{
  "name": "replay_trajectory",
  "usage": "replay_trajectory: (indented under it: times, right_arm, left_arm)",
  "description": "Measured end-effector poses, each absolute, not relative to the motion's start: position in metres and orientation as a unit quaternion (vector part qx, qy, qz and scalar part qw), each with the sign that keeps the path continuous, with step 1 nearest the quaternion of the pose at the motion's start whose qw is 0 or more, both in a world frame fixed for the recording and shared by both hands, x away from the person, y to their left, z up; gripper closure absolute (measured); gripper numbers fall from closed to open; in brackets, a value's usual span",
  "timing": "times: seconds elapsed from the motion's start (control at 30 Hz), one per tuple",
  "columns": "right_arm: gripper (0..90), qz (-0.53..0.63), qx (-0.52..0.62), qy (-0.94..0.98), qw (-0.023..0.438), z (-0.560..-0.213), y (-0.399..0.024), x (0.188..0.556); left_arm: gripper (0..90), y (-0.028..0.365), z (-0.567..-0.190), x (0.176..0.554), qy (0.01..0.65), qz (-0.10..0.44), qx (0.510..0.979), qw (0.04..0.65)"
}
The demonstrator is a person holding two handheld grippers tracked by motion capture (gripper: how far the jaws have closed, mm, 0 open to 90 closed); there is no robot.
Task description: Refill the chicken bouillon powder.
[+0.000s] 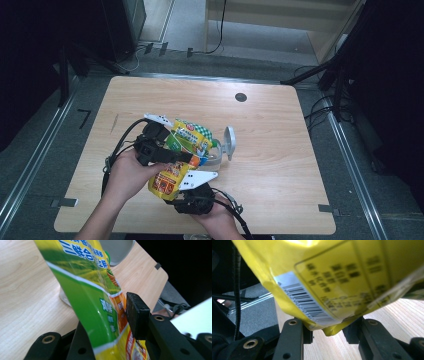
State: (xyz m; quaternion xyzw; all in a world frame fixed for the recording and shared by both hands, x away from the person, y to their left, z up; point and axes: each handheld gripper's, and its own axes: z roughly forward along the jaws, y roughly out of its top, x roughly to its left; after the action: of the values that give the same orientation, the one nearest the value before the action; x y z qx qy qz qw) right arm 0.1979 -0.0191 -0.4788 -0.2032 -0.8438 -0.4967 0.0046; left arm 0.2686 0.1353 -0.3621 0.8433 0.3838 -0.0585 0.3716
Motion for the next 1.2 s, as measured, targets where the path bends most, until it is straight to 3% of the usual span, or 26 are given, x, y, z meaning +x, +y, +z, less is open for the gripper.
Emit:
replay_trajectory:
  times: [0.3, 0.7, 1.2]
  right_arm:
    - [67.9, -0.497, -0.197, -0.845, 0.021, -0.472, -0.016, 0.2]
    - [66.8, -0.502, -0.19, -0.843, 0.029, -0.463, -0.008, 0.205]
    - [64.2, -0.501, -0.179, -0.846, 0.028, -0.458, -0.001, 0.213]
  left_arm:
    - [69.7, 0.133, -0.366, 0.282, 0.426, -0.084, 0.829, 0.351]
    - [72.8, 0.125, -0.363, 0.297, 0.435, -0.087, 0.83, 0.337]
    - [81.3, 0.11, -0.363, 0.311, 0.446, -0.096, 0.843, 0.285]
